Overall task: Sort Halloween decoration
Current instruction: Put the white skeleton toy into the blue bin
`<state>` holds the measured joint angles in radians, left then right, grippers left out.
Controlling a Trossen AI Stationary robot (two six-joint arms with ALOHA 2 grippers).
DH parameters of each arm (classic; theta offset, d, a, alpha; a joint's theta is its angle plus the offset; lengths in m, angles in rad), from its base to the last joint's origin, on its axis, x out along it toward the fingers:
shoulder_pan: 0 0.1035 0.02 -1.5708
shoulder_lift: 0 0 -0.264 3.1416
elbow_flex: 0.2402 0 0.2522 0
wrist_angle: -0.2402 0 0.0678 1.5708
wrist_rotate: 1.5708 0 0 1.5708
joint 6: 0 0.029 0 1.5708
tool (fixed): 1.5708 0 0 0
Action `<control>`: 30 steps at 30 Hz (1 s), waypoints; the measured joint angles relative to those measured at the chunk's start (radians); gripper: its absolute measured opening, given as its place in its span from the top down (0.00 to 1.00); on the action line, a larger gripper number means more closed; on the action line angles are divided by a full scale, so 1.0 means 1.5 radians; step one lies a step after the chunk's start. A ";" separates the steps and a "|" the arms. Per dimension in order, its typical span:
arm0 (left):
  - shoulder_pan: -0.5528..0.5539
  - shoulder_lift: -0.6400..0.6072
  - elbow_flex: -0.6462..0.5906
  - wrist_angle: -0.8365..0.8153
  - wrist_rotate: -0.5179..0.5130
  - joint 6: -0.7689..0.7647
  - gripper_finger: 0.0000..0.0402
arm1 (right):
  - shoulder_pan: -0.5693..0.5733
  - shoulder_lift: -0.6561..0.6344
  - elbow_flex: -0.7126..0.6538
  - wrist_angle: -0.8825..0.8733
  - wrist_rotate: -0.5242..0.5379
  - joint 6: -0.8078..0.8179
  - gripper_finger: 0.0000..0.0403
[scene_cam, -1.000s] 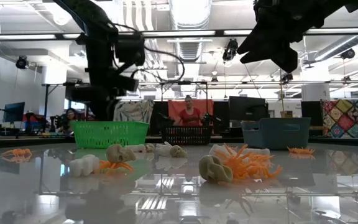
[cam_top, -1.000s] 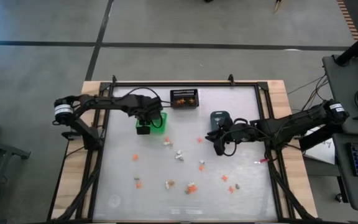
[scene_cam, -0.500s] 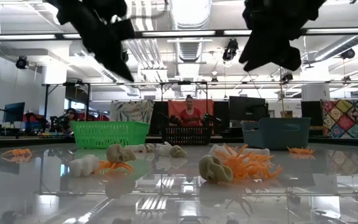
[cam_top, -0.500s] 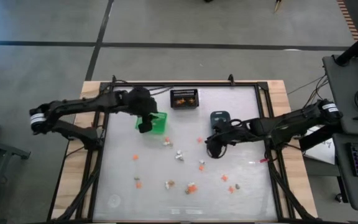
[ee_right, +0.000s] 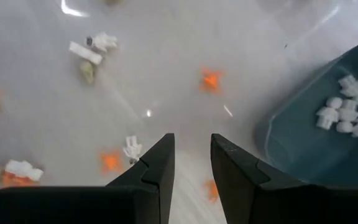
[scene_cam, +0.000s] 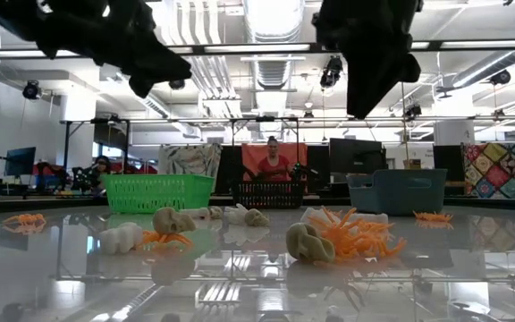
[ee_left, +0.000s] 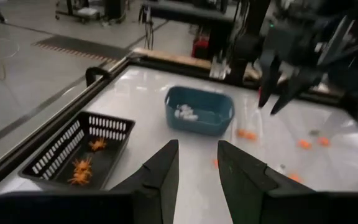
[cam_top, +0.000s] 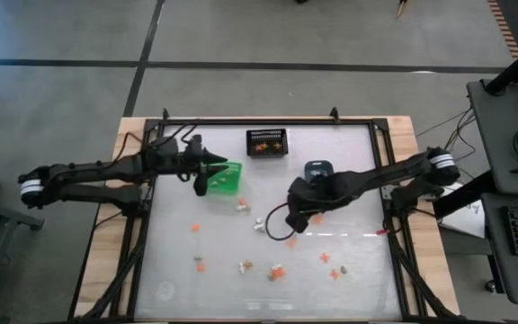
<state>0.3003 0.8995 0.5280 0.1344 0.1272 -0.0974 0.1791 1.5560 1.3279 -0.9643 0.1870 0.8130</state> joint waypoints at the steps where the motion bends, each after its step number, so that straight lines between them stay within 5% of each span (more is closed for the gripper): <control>1: -0.001 -0.007 -0.008 0.012 0.000 -0.008 0.77 | 0.000 0.013 0.013 -0.012 -0.005 -0.001 0.77; 20: -0.004 -0.030 -0.034 0.036 -0.002 -0.026 0.77 | 0.060 0.169 0.093 -0.045 -0.078 -0.024 0.77; 30: -0.004 -0.024 -0.034 0.035 -0.003 -0.026 0.77 | 0.092 0.217 0.093 -0.012 -0.079 -0.021 0.67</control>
<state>0.2947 0.8635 0.4774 0.1867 0.1234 -0.1360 0.3168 1.8817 1.4670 -0.9821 0.0692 0.7808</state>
